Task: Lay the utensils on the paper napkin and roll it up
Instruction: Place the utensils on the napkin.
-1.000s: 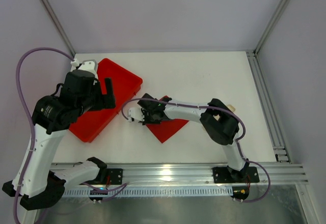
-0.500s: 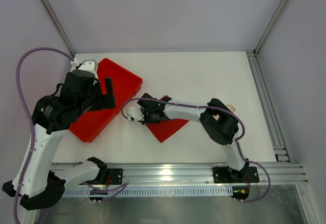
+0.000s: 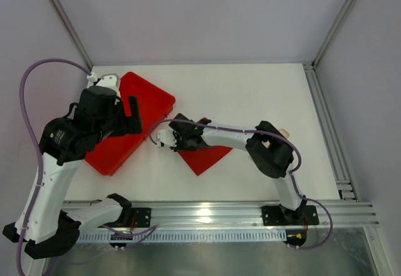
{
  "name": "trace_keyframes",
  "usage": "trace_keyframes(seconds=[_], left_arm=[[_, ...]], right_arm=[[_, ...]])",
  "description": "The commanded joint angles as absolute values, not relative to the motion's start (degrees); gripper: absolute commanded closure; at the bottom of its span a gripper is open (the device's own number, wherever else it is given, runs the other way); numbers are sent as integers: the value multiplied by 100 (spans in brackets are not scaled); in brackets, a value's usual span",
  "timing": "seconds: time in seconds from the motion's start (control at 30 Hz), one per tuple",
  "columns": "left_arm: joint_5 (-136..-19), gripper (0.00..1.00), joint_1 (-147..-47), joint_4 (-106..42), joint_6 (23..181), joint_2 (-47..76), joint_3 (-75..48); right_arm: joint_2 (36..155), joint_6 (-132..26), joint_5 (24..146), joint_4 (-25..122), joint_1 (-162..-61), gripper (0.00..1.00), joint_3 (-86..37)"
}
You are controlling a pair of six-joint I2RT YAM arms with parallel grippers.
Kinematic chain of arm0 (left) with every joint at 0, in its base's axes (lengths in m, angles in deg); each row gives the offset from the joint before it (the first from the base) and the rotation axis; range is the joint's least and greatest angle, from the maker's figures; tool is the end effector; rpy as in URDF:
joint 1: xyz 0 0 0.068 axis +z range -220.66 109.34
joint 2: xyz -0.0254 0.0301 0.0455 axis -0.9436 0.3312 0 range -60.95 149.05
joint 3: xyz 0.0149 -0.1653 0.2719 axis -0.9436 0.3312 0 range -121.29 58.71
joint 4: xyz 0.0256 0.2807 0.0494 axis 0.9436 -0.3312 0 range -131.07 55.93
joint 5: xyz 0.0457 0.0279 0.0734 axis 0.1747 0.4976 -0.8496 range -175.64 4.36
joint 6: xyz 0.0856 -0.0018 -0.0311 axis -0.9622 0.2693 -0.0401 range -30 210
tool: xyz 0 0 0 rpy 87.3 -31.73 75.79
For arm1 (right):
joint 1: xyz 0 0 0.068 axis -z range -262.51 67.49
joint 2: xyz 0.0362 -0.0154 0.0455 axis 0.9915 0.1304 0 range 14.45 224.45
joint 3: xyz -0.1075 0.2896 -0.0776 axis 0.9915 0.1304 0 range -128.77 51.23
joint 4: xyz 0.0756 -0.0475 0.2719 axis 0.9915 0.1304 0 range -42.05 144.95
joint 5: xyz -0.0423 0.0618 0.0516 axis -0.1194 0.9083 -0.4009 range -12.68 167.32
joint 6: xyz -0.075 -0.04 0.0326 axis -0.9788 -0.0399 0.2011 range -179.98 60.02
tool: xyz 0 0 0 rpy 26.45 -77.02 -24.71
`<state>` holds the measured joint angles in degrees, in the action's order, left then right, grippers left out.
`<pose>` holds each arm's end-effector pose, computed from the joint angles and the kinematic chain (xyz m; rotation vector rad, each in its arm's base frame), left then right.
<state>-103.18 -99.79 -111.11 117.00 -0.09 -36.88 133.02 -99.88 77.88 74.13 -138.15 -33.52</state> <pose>0.1600 -0.0609 0.4869 -0.1124 2.2702 -0.1629 0.2846 0.4176 0.1508 -1.9439 1.7596 0.1089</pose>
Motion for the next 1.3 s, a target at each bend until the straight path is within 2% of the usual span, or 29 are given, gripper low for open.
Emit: trace_keyframes(seconds=[0.0, 0.13, 1.27], left_arm=[[-10340, 10, -9949, -11344, 11725, -92, -3832], [-10340, 10, -9949, -11317, 11707, -101, -3824], [-10384, 10, -9949, -11335, 11707, -109, -3815]], right_arm=[[12907, -9778, 7758, 7107, -13736, 75, -3491], [12722, -9619, 7802, 7107, -13604, 71, -3499], [13152, -9426, 8875, 7660, -13199, 71, -3991]])
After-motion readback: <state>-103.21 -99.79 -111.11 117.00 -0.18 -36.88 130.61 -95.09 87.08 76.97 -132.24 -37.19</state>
